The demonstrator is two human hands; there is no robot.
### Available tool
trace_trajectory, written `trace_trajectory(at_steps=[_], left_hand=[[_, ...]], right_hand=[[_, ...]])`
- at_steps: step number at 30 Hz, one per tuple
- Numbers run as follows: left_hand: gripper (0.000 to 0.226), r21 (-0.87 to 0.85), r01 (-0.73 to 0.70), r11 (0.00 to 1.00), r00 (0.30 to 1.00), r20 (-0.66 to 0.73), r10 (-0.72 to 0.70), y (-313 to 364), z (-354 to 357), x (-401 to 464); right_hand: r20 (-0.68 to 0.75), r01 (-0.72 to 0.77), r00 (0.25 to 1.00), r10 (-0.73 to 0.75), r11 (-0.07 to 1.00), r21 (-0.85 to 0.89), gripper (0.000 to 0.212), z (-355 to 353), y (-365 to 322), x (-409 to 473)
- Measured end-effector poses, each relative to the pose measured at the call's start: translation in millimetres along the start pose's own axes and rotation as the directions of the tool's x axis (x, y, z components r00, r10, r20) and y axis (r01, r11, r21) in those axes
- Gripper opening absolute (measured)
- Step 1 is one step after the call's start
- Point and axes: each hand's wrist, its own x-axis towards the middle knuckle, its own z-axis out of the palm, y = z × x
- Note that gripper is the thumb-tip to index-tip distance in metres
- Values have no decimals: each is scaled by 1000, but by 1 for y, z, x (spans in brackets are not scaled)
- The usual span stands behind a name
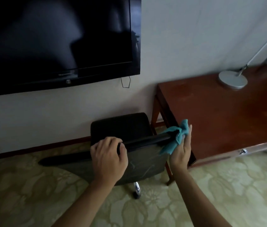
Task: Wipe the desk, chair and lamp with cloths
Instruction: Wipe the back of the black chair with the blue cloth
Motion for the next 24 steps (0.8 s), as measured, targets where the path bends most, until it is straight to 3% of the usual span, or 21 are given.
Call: trace_trajectory(at_steps=[5,7,10,12,15,20,22,24], left_hand=[[31,-3,-21,1000,997,-68,20,11,12,-1],[32,-14,-54,998,994,-94,52,12,17,-1],[33,33,-161,986,972,-166,165,8,27,-6],[33,69,-226,972,945,-229,236,3,32,-7],[34,117,-312,943,888,-318,334,1,39,-6],[26,209,-461,862,721,-478,501,-4,56,-6],[24,219,-474,853,686,-515,513,-9,56,-3],[23,225,-536,813,610,-563,558,-15,62,-6]], right_hand=[[-121,-47,991,60,993,106,54,26,21,-7],[-110,102,990,-93,992,77,58,42,39,-25],[-76,385,920,-385,923,-12,59,62,60,-37],[-86,470,878,-471,882,-33,60,68,67,-23],[-155,560,814,-560,827,-50,61,71,71,2],[-309,617,759,-573,784,61,60,107,87,-7],[-301,701,681,-667,713,9,61,129,102,-24],[-274,813,544,-793,579,-62,61,135,123,-26]])
